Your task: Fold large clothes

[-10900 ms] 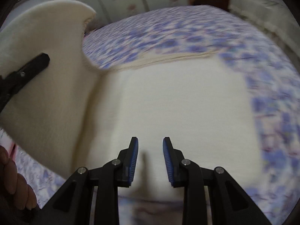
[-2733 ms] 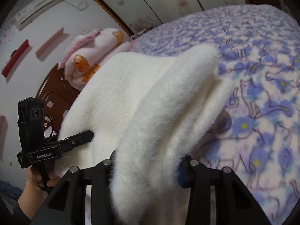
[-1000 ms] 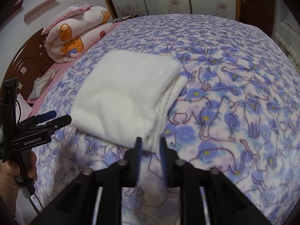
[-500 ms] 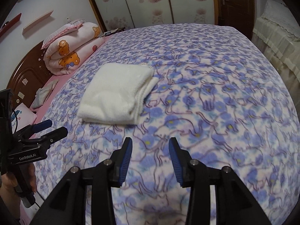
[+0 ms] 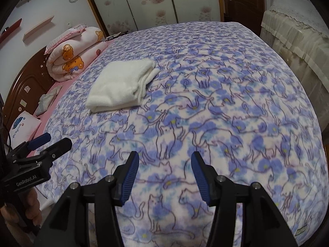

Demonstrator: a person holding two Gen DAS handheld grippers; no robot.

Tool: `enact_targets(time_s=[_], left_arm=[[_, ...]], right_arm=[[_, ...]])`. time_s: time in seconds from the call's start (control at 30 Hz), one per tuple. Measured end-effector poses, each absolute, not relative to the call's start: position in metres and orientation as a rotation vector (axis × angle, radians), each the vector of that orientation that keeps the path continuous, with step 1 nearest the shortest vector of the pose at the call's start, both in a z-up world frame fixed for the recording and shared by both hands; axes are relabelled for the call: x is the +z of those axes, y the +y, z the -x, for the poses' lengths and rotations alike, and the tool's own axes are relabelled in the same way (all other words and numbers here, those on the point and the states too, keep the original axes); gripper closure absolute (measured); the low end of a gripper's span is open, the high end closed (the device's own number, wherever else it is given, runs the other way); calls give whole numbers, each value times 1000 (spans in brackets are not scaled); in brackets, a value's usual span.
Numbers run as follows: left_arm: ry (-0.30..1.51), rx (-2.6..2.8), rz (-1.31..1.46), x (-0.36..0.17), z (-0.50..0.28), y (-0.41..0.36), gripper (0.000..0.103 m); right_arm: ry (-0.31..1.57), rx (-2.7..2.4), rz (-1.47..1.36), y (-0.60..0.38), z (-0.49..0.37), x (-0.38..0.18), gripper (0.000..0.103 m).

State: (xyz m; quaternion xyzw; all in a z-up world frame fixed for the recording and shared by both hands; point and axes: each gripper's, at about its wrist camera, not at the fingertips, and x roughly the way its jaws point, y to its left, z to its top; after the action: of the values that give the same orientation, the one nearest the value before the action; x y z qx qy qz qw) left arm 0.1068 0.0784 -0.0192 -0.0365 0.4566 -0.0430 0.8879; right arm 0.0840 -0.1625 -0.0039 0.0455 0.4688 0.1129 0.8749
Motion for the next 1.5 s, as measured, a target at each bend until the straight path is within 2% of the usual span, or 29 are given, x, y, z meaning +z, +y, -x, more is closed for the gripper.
enact_targets(time_s=[0.3,0.67,1.5], left_arm=[[967,-63,130,-31,-56,64,9],[962,-76,97,-18,-24,45,9],[951,-59,56,-9,-6,35,9]], right_arm=[[988,203,-163,-178,-37,-14,50],[961,206,-130,-172,-3,-8,50],[906,184,-62,-164,18,8,50]])
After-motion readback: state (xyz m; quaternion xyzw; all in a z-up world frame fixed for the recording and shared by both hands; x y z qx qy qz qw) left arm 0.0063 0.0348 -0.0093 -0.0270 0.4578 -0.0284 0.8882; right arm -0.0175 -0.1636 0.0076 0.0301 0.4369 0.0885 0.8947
